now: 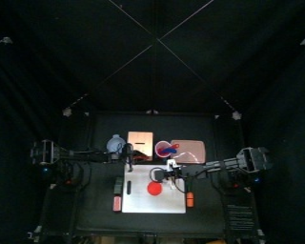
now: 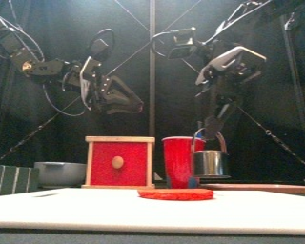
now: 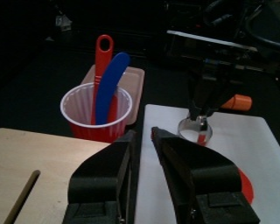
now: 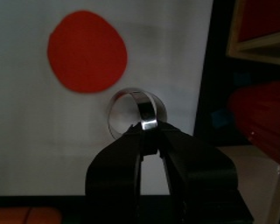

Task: Get the cutter from the drawer then cut the dough then place the extra dough in the bowl
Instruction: Cut the dough

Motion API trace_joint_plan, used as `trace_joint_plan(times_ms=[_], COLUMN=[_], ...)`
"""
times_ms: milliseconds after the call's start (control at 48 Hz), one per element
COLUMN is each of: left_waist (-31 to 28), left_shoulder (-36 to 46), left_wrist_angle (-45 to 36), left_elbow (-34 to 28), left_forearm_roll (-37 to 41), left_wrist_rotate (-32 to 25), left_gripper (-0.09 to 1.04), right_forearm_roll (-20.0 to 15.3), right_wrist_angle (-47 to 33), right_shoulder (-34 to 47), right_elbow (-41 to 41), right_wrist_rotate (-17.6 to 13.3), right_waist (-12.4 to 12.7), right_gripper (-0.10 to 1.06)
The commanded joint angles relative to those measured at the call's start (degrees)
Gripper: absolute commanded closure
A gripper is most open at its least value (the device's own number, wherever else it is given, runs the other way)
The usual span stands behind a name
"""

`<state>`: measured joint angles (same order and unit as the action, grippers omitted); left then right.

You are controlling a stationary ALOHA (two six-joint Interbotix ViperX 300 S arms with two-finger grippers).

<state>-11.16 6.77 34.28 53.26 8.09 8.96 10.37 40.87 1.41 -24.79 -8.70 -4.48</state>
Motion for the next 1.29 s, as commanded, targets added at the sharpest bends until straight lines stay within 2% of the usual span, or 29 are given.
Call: trace_joint_plan(times_ms=[21,125,250,333,479,583,750,1292], left_waist=[0.0,-0.4,-0.7,-0.9,-0.8,-0.9,-0.9,-0.8], left_shoulder=[0.9,1.0,1.0,0.9,1.0,1.0,0.9,0.8], left_wrist_angle=[0.5,0.5,0.5,0.5,0.5,0.5,0.5,0.4], left_elbow=[-0.4,0.1,0.4,0.9,1.4,1.6,1.8,2.0], left_forearm_roll=[-0.1,-0.1,-0.1,-0.1,-0.9,-1.3,-1.4,-1.8], left_wrist_rotate=[-0.1,-0.1,-0.1,0.0,0.0,0.0,0.0,0.0], left_gripper=[0.27,0.27,0.27,0.27,0.27,0.27,0.27,0.27], right_forearm_roll=[0.4,1.1,1.2,1.3,2.8,3.8,4.6,6.1], right_wrist_angle=[1.9,2.4,2.6,2.8,3.0,3.0,2.6,3.1], right_shoulder=[0.9,2.3,4.0,5.1,5.7,6.0,6.2,9.0], right_elbow=[3.9,6.1,8.4,9.3,9.9,10.0,10.1,10.8], right_wrist_rotate=[-5.1,-8.8,-9.1,-9.1,-9.4,-11.3,-12.0,-12.0], right_waist=[-1.0,-3.3,-5.5,-6.2,-5.8,-5.7,-6.2,-6.2], right_gripper=[0.44,0.44,0.44,0.44,0.44,0.44,0.44,0.41])
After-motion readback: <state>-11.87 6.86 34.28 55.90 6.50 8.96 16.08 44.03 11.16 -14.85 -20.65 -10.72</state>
